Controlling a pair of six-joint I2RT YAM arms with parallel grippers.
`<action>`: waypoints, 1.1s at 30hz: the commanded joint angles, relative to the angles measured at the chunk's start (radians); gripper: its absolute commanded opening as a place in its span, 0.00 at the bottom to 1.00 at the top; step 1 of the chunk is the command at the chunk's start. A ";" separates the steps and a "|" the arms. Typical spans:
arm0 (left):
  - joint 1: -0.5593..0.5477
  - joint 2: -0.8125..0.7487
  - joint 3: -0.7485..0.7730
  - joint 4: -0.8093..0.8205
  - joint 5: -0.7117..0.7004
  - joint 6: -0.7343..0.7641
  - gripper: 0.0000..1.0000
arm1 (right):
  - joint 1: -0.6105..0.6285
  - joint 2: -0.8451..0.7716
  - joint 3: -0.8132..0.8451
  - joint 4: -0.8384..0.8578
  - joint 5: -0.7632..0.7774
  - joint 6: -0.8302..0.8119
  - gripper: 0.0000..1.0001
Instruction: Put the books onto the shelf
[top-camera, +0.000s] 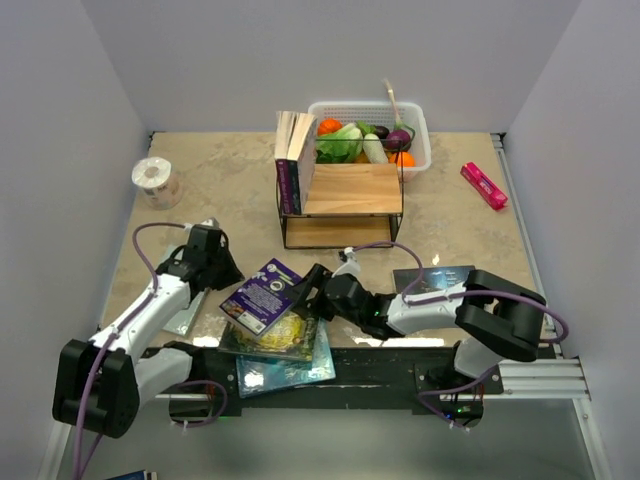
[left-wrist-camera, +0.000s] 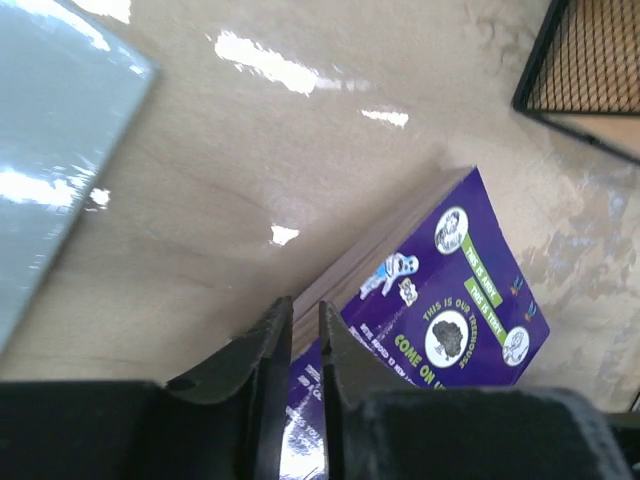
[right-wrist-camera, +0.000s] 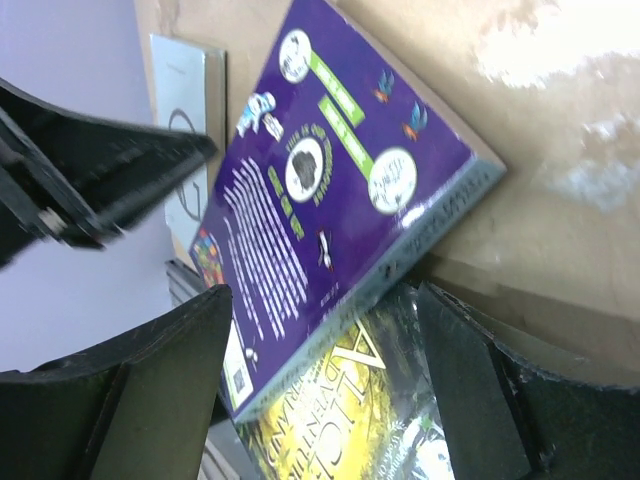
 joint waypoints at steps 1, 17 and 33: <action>0.045 0.010 0.105 -0.057 -0.105 -0.025 0.25 | 0.043 -0.027 -0.094 -0.300 -0.043 0.035 0.79; -0.044 0.197 -0.049 0.077 0.147 -0.004 0.11 | 0.069 0.157 0.026 -0.287 -0.084 -0.004 0.80; -0.052 0.165 -0.050 0.081 0.156 -0.008 0.10 | 0.074 0.034 -0.183 0.235 0.002 -0.001 0.31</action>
